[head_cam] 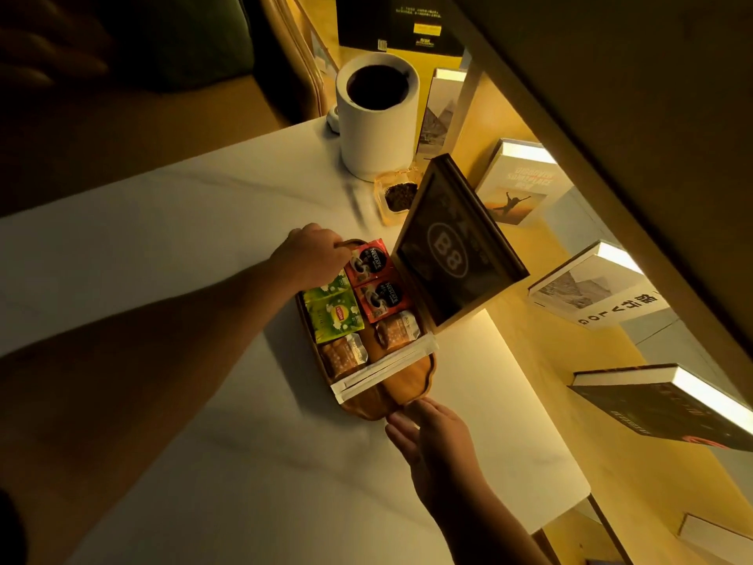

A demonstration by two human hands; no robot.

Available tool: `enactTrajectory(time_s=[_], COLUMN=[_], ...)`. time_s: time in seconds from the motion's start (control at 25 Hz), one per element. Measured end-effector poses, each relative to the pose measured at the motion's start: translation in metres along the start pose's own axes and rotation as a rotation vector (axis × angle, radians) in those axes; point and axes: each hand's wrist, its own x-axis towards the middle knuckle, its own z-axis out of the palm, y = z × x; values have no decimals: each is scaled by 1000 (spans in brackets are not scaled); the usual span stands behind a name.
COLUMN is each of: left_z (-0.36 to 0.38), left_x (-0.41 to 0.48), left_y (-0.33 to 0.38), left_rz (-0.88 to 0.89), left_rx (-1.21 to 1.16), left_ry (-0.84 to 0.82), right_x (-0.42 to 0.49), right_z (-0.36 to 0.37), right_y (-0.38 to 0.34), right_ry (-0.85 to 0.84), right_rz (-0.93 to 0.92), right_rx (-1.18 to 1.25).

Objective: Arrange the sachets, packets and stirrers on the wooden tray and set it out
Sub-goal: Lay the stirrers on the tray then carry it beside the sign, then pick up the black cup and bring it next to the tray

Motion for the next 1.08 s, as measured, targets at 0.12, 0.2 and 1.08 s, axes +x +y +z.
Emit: enactTrajectory(time_s=[0.12, 0.2, 1.08], left_z=[3, 5, 70], left_x=[7, 9, -323], left_y=[3, 3, -280], left_rz=[-3, -3, -75], left_rx=[10, 6, -51], left_ry=[-18, -35, 311], right_x=[2, 2, -46], right_z=[1, 0, 142], right_y=[-3, -2, 127], right_ry=[19, 30, -413], right_rz=[26, 49, -828], right_rx=[-11, -9, -1758])
